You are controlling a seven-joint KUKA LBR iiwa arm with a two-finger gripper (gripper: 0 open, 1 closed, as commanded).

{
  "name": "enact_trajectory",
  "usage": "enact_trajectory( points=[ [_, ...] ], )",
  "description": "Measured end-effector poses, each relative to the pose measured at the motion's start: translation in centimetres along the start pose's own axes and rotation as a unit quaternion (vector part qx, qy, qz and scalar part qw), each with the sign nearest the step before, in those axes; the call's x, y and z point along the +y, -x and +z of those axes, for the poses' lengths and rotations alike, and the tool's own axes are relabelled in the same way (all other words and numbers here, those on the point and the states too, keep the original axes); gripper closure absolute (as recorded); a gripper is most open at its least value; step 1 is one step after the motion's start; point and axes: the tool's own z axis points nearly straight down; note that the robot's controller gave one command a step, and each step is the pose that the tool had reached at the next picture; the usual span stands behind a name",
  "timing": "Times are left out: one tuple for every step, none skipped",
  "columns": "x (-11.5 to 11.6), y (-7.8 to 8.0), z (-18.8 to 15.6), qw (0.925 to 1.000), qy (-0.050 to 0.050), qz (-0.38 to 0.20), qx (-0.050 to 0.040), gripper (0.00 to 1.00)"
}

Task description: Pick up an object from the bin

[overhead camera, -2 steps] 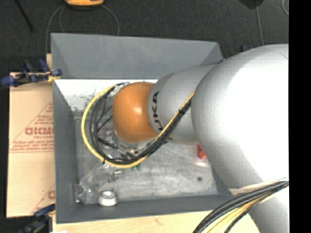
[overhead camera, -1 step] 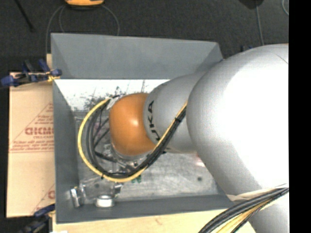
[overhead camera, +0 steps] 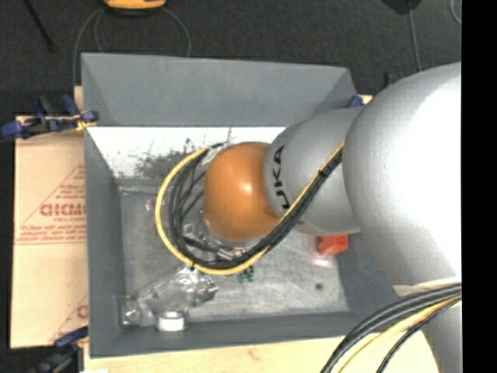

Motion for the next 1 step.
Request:
enact_trajectory(
  points=[
    [0.07,0.02,-0.03,1.0000,0.001,0.001,-0.0002,1.00]
  ],
)
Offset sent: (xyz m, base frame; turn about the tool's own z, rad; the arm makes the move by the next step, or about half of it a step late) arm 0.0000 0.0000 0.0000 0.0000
